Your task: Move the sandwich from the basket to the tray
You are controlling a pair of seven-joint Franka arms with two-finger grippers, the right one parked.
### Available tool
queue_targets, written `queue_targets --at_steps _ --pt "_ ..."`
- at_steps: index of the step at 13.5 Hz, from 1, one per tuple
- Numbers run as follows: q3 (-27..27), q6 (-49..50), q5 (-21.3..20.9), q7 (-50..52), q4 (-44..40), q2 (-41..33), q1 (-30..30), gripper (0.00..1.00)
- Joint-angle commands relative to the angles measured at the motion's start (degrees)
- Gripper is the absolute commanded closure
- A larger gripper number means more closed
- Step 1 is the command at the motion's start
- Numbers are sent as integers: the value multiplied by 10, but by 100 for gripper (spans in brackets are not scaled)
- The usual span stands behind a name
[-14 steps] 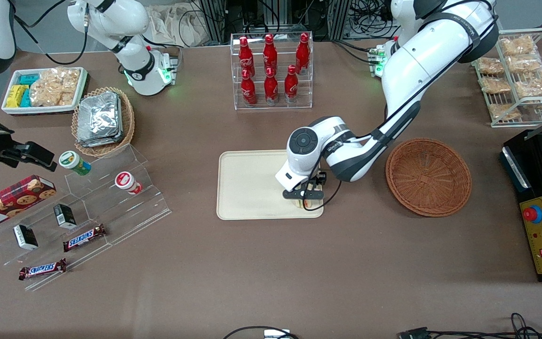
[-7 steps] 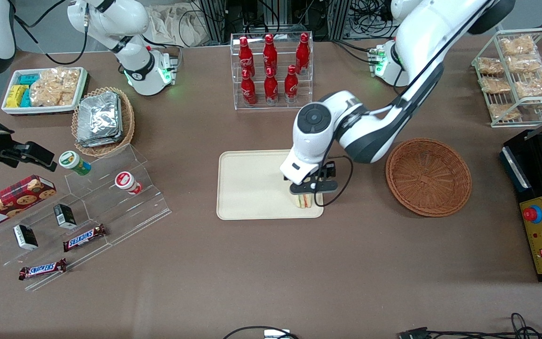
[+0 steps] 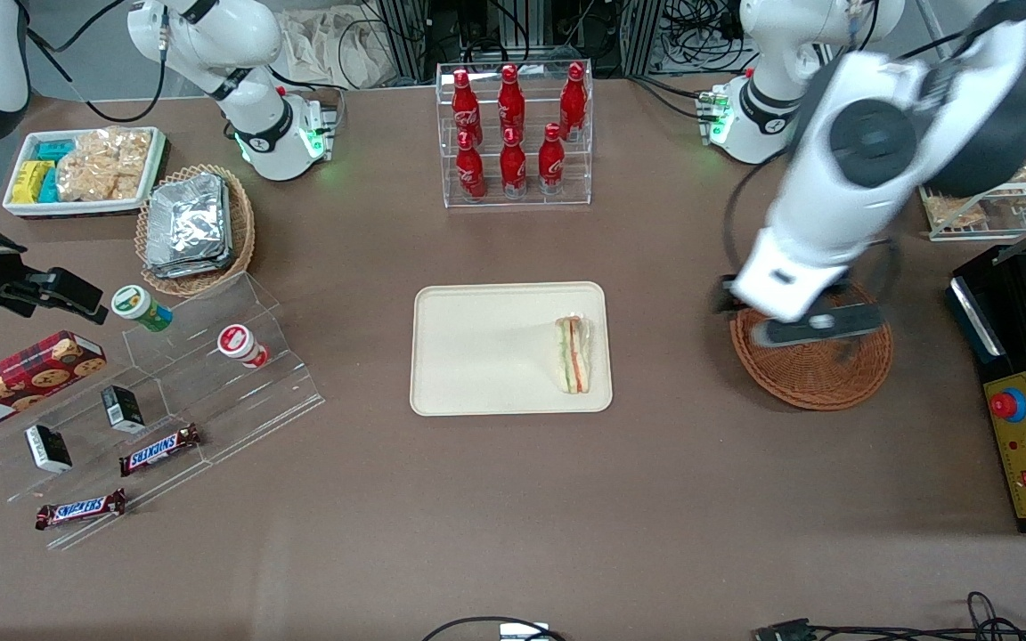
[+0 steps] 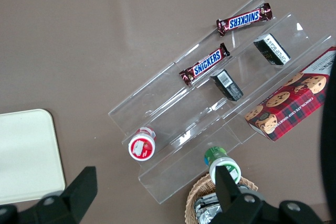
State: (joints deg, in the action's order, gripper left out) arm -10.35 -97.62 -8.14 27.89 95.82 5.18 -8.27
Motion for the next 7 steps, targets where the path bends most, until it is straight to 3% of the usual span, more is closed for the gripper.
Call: queue_targets --at_steps 1,4,7 --pt "94 -10 15 -55 74 -67 -18 0" --pt "139 -12 37 -71 81 -77 -18 0" --pt "140 -7 78 -72 63 -77 -18 0"
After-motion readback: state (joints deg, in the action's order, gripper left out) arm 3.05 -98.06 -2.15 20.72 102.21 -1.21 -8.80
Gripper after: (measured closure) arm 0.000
